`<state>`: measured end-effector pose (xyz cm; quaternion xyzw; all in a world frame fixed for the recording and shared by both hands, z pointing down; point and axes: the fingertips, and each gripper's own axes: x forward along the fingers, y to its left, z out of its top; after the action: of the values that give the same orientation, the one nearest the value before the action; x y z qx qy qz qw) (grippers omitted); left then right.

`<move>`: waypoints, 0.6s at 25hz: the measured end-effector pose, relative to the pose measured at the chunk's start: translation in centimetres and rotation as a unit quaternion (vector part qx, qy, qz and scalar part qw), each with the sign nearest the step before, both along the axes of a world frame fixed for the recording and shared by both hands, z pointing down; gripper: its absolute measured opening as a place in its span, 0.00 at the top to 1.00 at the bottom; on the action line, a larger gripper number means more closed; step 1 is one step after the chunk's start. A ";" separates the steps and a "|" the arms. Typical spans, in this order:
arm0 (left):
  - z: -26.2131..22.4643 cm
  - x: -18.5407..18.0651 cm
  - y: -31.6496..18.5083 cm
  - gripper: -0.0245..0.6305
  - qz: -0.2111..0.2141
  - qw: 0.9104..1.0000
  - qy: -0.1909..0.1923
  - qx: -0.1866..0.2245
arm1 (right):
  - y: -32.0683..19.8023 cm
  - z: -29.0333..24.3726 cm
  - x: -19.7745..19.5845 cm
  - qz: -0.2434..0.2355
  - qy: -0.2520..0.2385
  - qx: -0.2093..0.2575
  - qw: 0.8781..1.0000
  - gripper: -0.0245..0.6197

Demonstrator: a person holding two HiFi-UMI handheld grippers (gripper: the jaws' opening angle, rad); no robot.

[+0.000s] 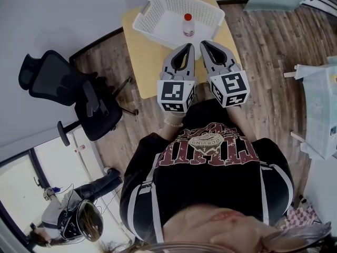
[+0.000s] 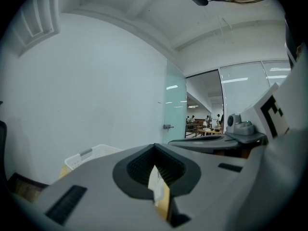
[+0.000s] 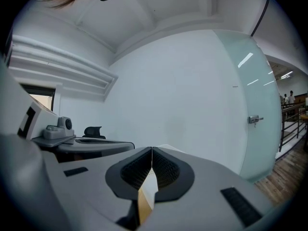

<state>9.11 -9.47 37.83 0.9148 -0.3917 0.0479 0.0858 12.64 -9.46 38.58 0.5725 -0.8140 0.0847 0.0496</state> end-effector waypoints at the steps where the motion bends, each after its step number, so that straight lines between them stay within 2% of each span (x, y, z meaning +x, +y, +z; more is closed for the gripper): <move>1: 0.0 0.0 -0.3 0.89 0.002 1.000 0.001 -0.001 | -0.3 0.0 -0.1 0.002 0.001 -0.001 1.000 0.94; 15: 0.5 -1.0 -4.5 0.89 0.033 0.999 0.002 -0.005 | -4.3 0.6 -1.2 0.033 0.004 -0.007 0.999 0.93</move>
<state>8.16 -13.93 38.28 0.9270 -0.3607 0.0506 0.0894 11.44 -13.77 39.15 0.5990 -0.7939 0.0897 0.0536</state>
